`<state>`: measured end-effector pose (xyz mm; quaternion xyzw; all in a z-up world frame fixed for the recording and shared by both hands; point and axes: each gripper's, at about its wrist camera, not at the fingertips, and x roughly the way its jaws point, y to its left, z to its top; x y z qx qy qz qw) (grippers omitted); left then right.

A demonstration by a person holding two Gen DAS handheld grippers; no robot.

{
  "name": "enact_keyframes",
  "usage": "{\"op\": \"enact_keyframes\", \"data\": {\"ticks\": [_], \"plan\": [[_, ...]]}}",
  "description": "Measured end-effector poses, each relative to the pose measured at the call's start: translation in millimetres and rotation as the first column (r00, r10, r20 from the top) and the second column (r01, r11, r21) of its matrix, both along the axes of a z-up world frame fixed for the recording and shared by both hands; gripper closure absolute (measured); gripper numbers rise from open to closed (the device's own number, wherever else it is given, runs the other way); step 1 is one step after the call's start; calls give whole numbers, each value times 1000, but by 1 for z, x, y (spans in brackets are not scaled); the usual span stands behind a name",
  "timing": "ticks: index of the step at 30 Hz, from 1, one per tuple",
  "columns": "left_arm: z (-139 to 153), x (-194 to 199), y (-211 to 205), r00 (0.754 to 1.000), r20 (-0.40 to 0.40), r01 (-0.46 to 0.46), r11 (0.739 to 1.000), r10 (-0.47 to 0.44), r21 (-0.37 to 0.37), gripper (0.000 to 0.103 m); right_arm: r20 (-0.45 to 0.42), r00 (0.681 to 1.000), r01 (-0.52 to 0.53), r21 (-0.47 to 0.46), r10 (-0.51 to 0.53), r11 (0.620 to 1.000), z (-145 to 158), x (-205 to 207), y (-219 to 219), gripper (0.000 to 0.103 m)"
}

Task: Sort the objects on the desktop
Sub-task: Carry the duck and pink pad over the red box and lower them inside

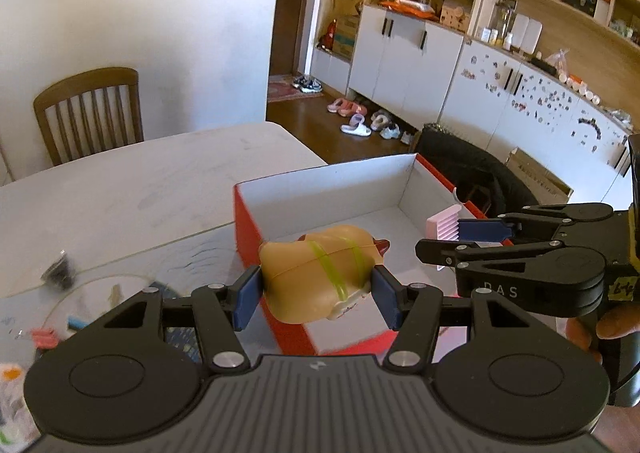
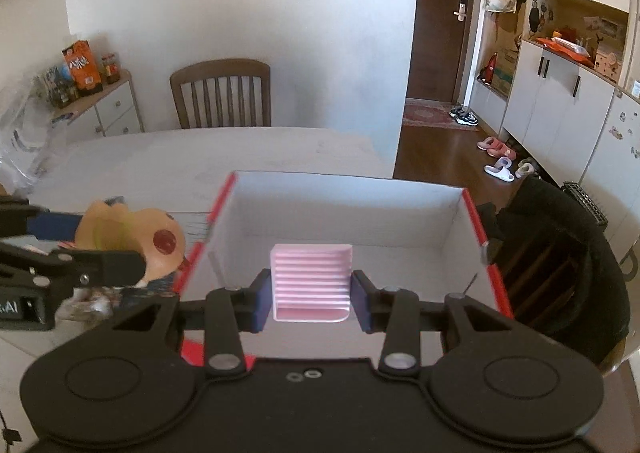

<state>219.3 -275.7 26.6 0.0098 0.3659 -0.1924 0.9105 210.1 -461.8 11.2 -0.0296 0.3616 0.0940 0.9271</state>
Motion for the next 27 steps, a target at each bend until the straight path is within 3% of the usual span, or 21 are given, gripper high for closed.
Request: {"op": "enact_keyframes", "data": {"ticks": [11,27], "plan": [[-29,63,-47,997,-66,55,994,-49,92,45,-107,992,-67,-54,60,996,-33,44,-27,63],[-87,102,-81,973,-201,163,959,-117,231,45,-244,951,-224,-123,189,967,-66,73,-13,63]]}}
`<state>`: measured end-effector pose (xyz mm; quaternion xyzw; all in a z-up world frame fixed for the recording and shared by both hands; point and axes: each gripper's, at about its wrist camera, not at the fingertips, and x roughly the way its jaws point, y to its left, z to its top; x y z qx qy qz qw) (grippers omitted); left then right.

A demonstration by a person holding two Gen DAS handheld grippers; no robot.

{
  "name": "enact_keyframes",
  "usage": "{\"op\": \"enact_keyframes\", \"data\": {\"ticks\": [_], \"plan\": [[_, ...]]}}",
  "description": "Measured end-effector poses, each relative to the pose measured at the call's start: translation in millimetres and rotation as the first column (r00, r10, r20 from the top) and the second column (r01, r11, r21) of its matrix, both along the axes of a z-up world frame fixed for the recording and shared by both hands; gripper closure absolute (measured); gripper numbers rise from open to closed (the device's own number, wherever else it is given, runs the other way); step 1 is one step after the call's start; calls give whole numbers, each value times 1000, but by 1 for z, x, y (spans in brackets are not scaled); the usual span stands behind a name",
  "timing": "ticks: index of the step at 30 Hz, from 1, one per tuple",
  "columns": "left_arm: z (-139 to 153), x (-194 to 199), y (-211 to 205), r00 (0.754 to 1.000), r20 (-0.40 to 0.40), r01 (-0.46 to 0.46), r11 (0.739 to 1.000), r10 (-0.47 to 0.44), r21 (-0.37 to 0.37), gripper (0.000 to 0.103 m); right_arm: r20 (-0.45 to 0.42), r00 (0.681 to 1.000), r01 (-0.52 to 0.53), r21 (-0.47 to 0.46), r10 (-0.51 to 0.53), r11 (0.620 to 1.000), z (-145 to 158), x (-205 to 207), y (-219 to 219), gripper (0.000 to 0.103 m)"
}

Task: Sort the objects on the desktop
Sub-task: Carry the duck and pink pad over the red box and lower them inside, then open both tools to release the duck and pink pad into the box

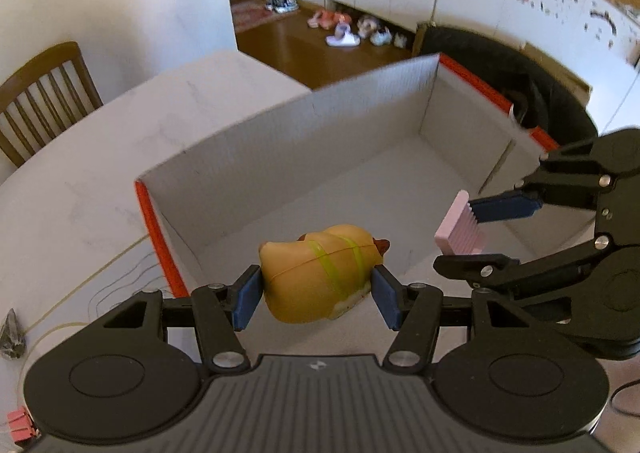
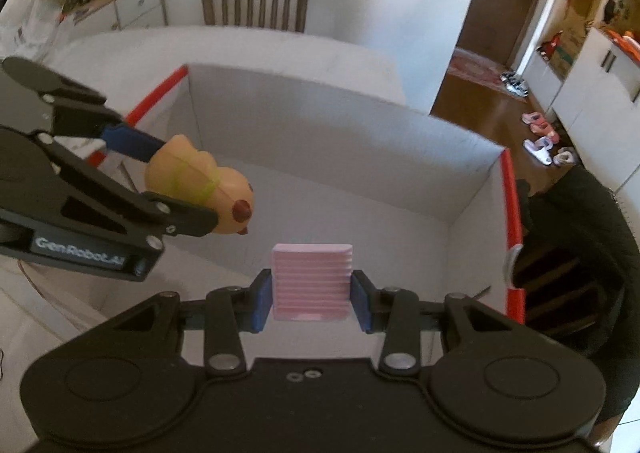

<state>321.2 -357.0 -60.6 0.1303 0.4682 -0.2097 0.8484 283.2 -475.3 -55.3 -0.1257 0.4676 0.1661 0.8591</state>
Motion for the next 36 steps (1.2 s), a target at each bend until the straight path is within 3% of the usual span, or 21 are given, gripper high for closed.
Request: {"op": "enact_keyframes", "data": {"ticks": [5,18,23,27,36], "plan": [[-11,7,0,999,-48,26,999,-25,21,45,-53,999,-14,-16,13,1000,-11,9,5,63],[-18,5,-7,991,-11,133,980,-132,148,44,-139,990,-10,-44,4,999,-27,20,16,63],[-11,5,-11,986,-24,168,981,-166,97,44,-174,985,-33,-76,19,997,-31,24,13,63],[-20,7,-17,979,-69,200,971,-192,133,44,-207,978,-55,-109,32,993,-38,26,15,63],[-26,18,-3,976,-159,165,981,-147,102,42,-266,959,-132,-116,97,985,-40,33,12,59]]}}
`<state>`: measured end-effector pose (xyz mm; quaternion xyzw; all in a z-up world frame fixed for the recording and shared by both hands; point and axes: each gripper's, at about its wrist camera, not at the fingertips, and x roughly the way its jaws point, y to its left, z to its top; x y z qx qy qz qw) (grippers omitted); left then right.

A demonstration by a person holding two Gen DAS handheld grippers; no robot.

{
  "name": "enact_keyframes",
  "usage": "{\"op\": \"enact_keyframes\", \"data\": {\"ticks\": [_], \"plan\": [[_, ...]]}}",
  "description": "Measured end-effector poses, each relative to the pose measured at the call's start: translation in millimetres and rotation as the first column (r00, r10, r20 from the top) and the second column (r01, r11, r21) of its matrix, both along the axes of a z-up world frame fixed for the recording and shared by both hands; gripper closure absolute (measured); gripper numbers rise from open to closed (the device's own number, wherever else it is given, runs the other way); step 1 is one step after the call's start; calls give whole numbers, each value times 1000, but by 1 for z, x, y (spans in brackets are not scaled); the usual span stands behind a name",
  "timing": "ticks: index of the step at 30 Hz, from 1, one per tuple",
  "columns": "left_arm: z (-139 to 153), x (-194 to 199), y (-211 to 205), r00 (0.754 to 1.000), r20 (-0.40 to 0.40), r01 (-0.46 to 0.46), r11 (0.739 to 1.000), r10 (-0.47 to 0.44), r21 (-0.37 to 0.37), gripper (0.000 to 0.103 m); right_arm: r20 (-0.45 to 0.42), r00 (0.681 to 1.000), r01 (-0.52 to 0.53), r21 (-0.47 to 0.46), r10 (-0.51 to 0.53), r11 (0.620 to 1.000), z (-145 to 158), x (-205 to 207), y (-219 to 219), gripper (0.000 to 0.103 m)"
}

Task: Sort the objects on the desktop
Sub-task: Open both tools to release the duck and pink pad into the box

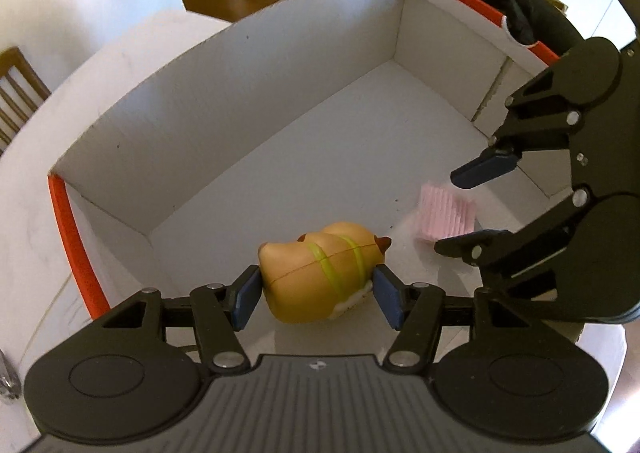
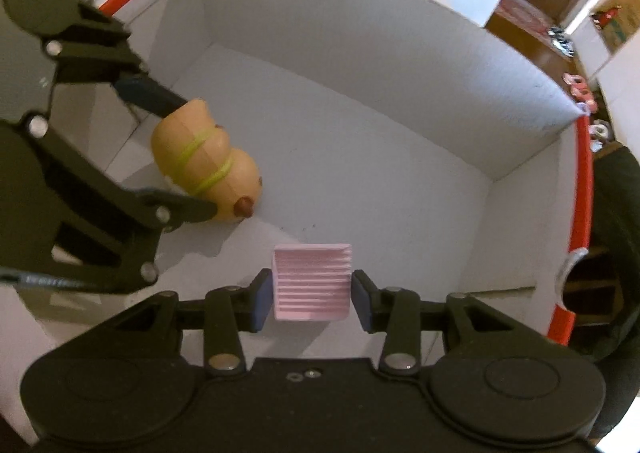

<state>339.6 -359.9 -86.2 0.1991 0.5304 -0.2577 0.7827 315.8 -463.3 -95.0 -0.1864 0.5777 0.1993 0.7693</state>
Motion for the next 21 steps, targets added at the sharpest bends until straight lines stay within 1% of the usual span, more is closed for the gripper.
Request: {"op": "enact_keyframes", "data": {"ticks": [1,4,8,9,14,15,17,21], "plan": [[1,0,1,1000,-1,-1,1000,1,-3,42,-4,1000,-2,2,2,1000,0,0,0,52],[3,-2,5,1000,2,-6,1000,6,-7,42,12,1000,-8,19,8,1000,5,-1,-2,39],[6,-7,10,1000,17,-8,1000,8,-20,42,31,1000,-8,38,7,999,11,-5,-7,38],[8,-8,11,1000,19,-6,1000,7,-26,41,34,999,-7,46,6,999,13,-5,-9,36],[24,-17,23,999,47,-20,998,22,-56,37,61,998,-2,79,-2,997,25,-12,-16,33],[27,-19,26,998,52,-22,998,26,-64,37,66,998,2,90,-8,996,28,-14,-19,30],[36,-23,31,998,62,-28,996,34,-83,35,71,997,8,125,-17,992,36,-17,-25,28],[51,-27,27,995,89,-43,990,55,-135,34,95,995,7,179,-24,984,53,-27,-32,25]]}}
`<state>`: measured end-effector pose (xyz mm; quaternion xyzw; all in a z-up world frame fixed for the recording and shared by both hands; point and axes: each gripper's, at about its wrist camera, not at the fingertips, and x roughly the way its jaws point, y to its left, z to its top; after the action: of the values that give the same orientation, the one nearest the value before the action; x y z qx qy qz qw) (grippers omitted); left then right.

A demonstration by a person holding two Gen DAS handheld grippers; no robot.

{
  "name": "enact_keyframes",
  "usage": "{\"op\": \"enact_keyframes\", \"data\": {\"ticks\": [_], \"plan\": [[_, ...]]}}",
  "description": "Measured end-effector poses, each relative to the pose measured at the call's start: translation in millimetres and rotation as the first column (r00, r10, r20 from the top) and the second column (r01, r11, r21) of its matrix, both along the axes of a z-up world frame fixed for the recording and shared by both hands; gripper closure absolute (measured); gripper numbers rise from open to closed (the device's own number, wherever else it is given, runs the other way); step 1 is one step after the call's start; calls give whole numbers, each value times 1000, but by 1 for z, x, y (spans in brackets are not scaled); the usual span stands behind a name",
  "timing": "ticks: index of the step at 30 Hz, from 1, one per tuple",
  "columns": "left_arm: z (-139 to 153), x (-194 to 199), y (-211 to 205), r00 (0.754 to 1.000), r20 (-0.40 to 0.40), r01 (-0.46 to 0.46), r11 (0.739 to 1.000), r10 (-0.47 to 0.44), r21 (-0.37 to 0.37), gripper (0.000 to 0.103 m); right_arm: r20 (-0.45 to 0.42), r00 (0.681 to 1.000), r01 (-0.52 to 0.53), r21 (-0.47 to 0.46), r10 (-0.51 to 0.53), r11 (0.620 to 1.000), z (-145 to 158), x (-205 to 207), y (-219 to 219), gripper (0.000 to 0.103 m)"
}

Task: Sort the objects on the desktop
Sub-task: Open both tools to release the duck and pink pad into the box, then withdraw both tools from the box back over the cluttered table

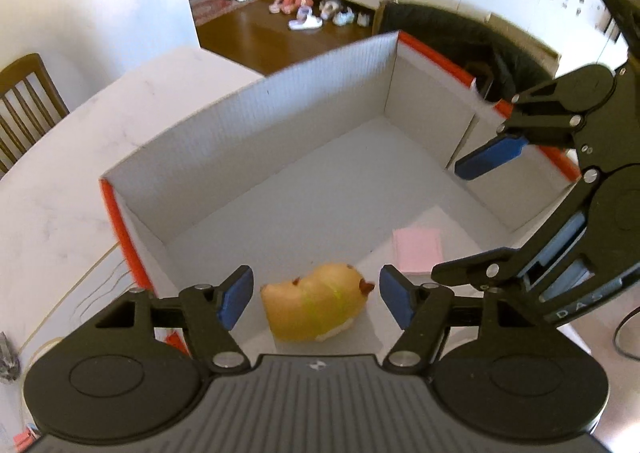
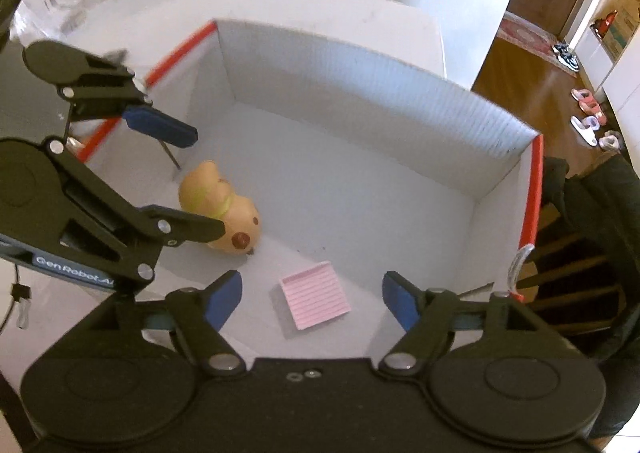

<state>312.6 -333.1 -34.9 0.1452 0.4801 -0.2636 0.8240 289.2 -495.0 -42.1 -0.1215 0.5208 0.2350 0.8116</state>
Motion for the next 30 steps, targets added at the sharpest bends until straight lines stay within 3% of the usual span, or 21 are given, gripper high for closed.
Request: {"op": "enact_keyframes", "data": {"ticks": [8,21,24,30], "plan": [[20,-27,7,993,87,-70,993,79,-96,34,55,998,-9,71,5,997,33,-17,-5,22],[43,-77,64,971,160,-143,969,177,-200,34,147,989,3,135,-23,991,57,-60,36,14],[48,-88,82,967,174,-148,965,187,-216,26,159,987,13,152,-38,988,61,-71,49,13],[50,-107,118,960,199,-153,962,199,-225,19,196,978,39,183,-75,982,61,-89,80,9]]}}
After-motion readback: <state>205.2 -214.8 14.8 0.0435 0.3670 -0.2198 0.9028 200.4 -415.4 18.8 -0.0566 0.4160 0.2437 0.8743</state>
